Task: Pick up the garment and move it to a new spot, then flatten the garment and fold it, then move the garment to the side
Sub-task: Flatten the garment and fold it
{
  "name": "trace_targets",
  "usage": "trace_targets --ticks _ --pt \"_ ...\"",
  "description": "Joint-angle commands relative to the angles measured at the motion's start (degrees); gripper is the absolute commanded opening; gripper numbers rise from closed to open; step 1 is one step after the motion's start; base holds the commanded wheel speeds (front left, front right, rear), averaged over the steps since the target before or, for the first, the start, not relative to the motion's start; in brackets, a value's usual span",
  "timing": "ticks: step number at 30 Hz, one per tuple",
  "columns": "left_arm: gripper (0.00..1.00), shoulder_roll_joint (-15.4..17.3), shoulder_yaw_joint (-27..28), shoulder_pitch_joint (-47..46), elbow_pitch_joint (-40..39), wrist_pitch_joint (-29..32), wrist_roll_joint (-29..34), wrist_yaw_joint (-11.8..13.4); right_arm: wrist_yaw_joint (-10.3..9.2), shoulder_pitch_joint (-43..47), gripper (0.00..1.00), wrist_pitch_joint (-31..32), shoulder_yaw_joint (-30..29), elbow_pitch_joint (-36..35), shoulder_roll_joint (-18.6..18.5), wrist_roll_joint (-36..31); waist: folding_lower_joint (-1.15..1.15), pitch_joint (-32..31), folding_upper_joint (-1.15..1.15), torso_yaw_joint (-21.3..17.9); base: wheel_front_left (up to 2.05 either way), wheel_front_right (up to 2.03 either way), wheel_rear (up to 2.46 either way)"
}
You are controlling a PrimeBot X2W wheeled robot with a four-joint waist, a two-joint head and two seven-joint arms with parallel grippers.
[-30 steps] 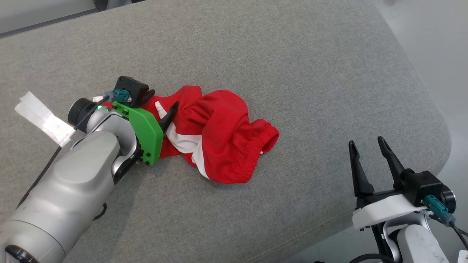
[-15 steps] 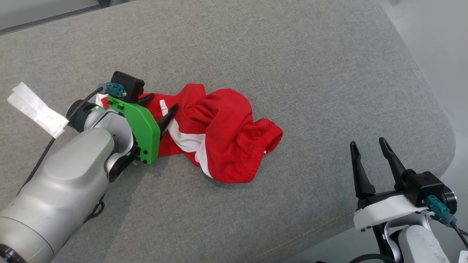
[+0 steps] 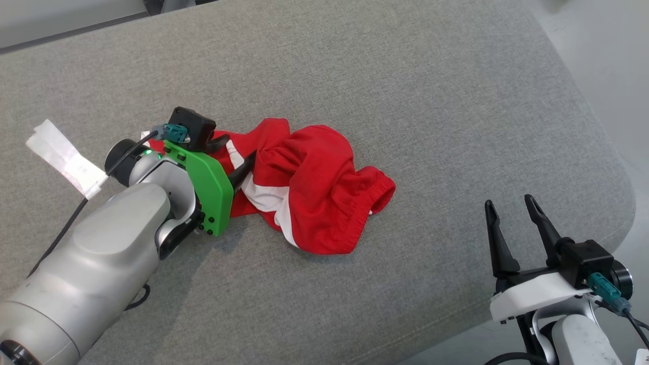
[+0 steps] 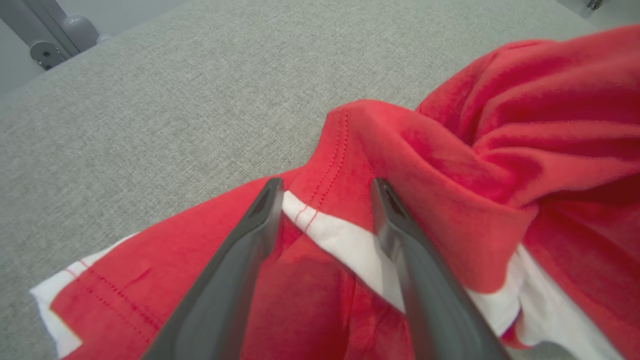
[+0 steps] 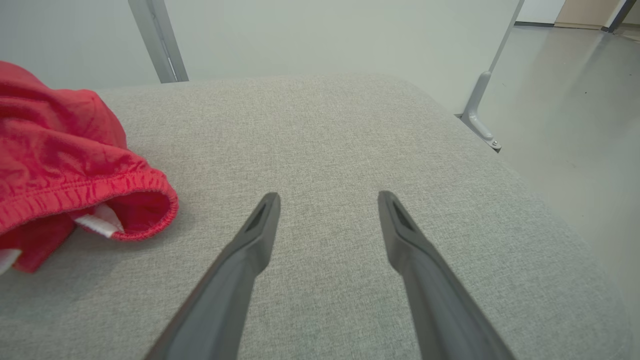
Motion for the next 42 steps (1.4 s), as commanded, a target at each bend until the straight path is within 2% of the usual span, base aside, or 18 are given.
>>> trace_targets --ticks 1,3,11,18,21,22,23,27,29,32,42 --pt "0.92 -0.02 -0.24 0.62 0.12 -0.32 0.63 0.0 -0.04 0.01 1.0 -0.07 0.0 0.13 -0.15 0.05 0.0 0.02 0.01 -0.06 0.0 0.0 0.0" --pt "1.0 -0.13 -0.3 0.79 0.36 -0.49 0.83 0.0 -0.04 -0.12 1.0 -0.07 0.09 0.12 -0.14 0.07 0.0 0.06 0.01 -0.17 0.0 0.0 0.0" --pt "1.0 0.41 -0.45 0.1 1.64 0.35 0.58 0.0 -0.04 -0.5 1.0 -0.07 0.24 0.2 0.07 0.29 0.0 0.52 0.01 -0.89 0.0 0.0 0.0" --pt "1.0 1.13 -0.47 -0.56 1.96 0.9 -2.91 0.0 -0.04 -0.31 1.0 -0.07 0.4 0.32 0.38 0.41 0.0 0.9 0.01 -1.55 0.0 0.0 0.0" --pt "0.87 1.21 -0.5 -0.74 1.81 0.79 -2.79 0.0 -0.04 -0.23 1.0 -0.07 0.21 0.39 0.46 0.39 0.0 0.96 0.01 -1.58 0.0 0.0 0.0" --pt "0.78 1.22 -0.5 -0.79 1.73 0.68 -2.78 0.0 -0.04 -0.2 1.0 -0.07 0.15 0.37 0.47 0.4 0.0 0.98 0.01 -1.55 0.0 0.0 0.0" --pt "0.78 1.22 -0.5 -0.79 1.73 0.68 -2.78 0.0 -0.04 -0.2 1.0 -0.07 0.15 0.37 0.47 0.4 0.0 0.98 0.01 -1.55 0.0 0.0 0.0" --pt "0.39 0.83 -0.51 -0.59 1.21 0.67 -2.27 0.0 -0.04 -0.36 1.0 -0.07 0.09 0.42 0.52 0.34 0.0 0.96 0.01 -1.31 0.0 0.0 0.0" --pt "0.27 0.52 -0.5 -0.08 0.86 0.49 -1.94 -0.01 -0.04 -0.48 1.0 -0.07 0.14 0.49 0.51 0.28 0.0 0.85 0.01 -1.19 0.0 0.0 0.0" --pt "0.0 0.38 -0.49 0.45 -0.03 0.17 -1.68 -0.01 -0.04 -0.45 1.0 -0.07 0.26 0.55 0.52 0.23 0.0 0.65 0.01 -0.97 0.0 0.0 0.0" --pt "0.0 -0.01 0.81 -2.64 -5.11 -4.86 -5.61 -0.01 -0.04 0.75 1.0 -0.07 0.06 0.62 0.6 0.12 0.0 -1.04 0.01 -0.03 0.0 0.0 0.0"
